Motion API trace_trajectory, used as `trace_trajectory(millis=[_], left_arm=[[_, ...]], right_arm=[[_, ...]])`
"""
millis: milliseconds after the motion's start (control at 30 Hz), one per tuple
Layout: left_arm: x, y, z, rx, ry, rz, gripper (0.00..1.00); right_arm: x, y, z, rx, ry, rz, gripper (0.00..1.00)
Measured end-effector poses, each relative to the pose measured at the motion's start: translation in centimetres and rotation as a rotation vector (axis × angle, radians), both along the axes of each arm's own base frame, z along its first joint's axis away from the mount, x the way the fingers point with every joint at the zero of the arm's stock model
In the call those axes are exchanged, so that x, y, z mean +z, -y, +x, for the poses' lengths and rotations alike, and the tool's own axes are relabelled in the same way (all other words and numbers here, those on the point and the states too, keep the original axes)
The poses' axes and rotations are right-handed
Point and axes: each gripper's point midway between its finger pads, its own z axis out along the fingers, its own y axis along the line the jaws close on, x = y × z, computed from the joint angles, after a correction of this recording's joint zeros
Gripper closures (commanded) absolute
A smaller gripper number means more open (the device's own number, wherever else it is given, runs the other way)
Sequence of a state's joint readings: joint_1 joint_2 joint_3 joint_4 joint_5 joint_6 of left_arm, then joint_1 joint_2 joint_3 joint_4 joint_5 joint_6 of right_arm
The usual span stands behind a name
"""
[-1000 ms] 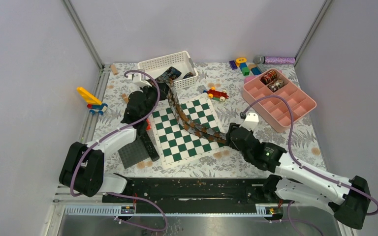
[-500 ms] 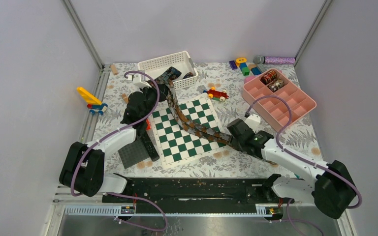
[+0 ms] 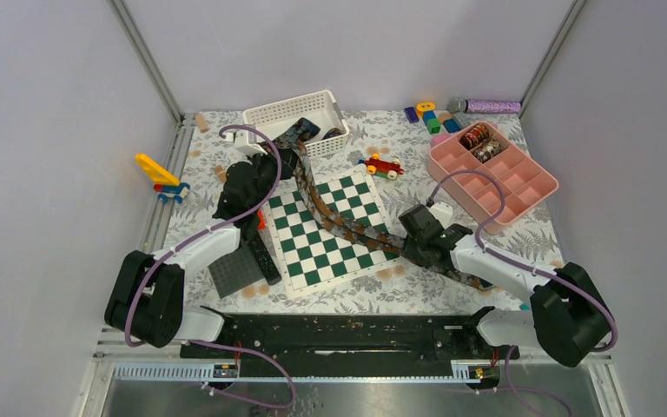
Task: Roll the ties
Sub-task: Flatten out the tie at the center of the board.
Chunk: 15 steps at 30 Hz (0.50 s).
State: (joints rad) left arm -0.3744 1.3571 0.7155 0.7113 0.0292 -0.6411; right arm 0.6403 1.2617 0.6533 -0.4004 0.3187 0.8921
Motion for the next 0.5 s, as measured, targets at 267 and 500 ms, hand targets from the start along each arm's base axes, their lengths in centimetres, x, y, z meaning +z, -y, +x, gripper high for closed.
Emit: trace_trajectory(millis=[267,500], left_arm=[[0.0,0.1,0.0,-0.004,-0.001,-0.001,1.0],[-0.1,0.2,-0.1,-0.01,-0.004,-0.004,1.0]], right_arm=[[-1.0,0.3,0.7,-0.003,-0.021,-0.016,0.59],[-1.3,0.0,1.7,0.003,-0.022,-0.011,0.64]])
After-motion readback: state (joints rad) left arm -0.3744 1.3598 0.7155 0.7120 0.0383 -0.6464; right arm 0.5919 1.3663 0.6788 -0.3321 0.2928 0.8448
